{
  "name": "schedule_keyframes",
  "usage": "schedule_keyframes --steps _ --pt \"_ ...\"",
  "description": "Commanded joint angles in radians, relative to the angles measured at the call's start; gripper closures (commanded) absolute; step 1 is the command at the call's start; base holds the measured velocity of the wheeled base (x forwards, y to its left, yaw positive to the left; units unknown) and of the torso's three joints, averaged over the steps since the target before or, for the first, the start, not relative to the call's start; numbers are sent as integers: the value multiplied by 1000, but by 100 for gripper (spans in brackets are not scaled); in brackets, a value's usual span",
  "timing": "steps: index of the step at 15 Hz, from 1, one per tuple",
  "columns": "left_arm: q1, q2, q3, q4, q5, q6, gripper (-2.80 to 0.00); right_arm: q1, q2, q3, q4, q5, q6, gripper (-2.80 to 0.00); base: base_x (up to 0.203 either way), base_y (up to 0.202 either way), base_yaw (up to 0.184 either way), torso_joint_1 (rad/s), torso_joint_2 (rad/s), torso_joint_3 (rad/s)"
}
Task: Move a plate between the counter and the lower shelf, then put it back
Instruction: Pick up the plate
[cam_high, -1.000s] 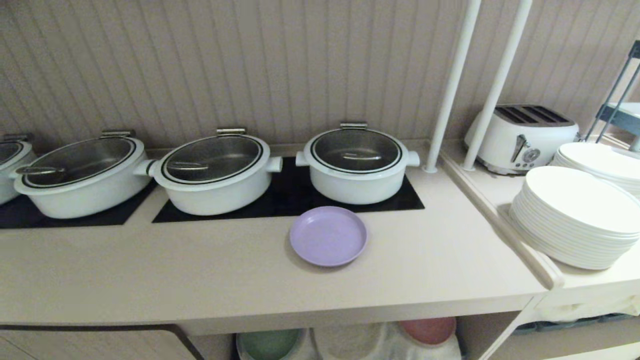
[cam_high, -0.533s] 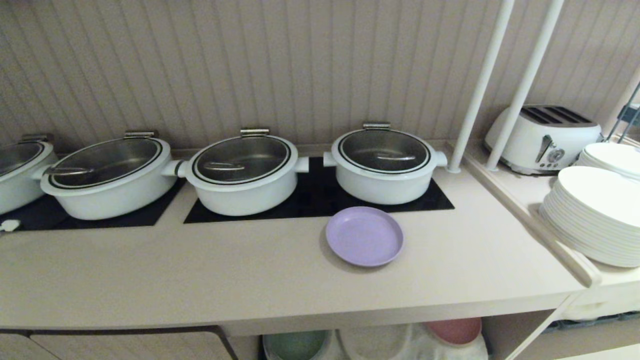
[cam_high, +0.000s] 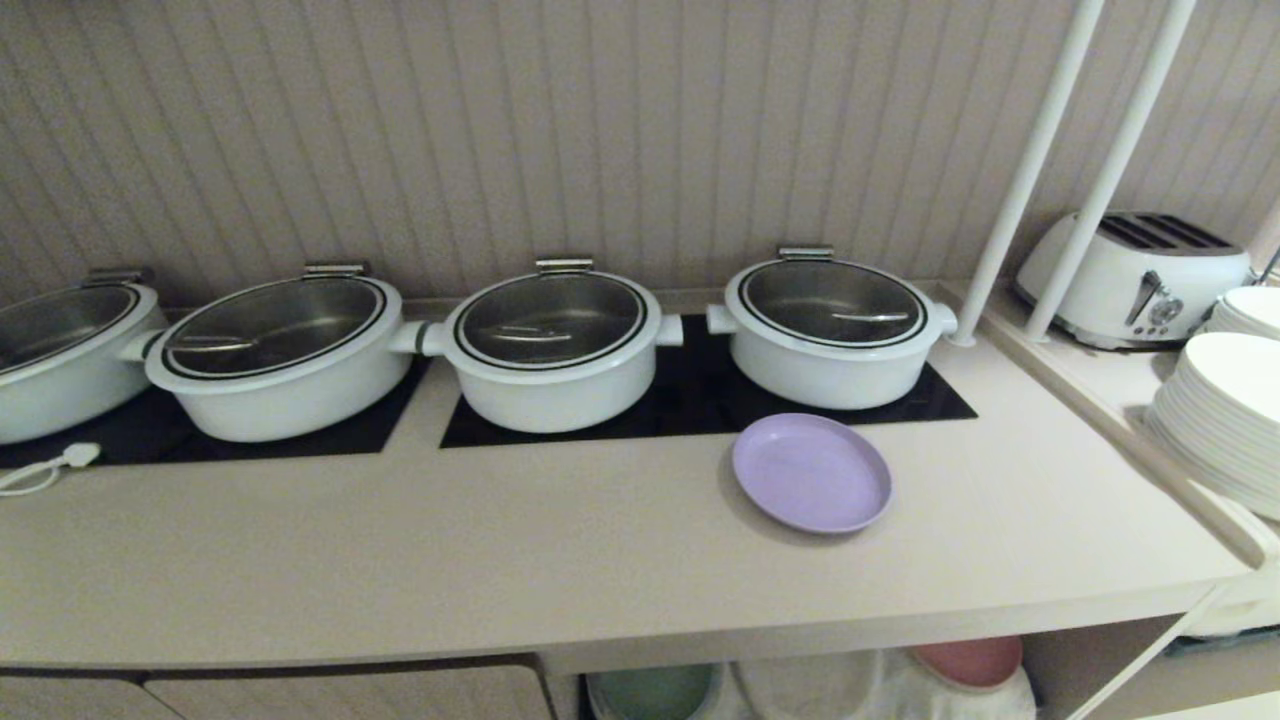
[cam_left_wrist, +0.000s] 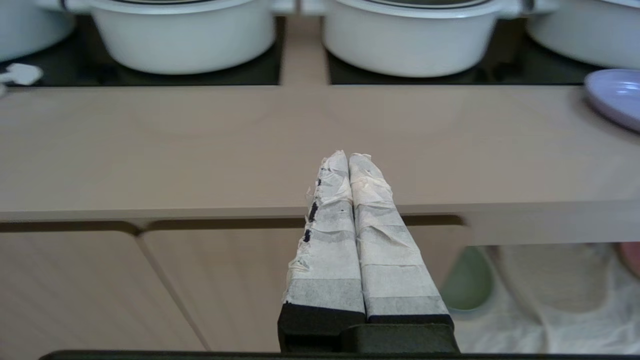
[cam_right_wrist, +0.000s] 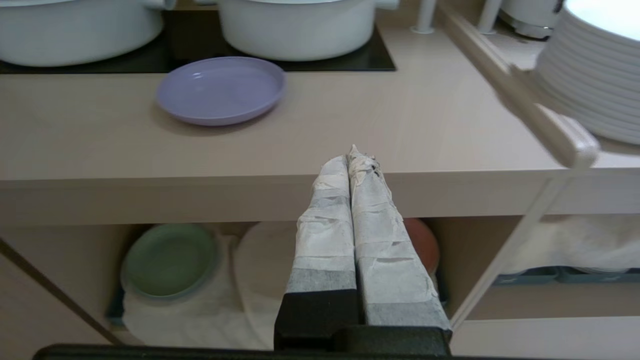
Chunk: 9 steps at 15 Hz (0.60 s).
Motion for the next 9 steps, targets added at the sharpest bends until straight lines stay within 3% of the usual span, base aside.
schedule_keyframes --steps 1,3,9 --pt "0 0 0 -1 0 -1 0 2 1 0 0 1 -1 0 0 187 0 -2 2 -1" --pt "0 0 0 -1 0 -1 0 1 1 0 0 1 -1 0 0 124 -5 5 0 3" --pt "0 0 0 -1 0 -1 0 0 1 0 0 1 -1 0 0 0 0 0 0 0"
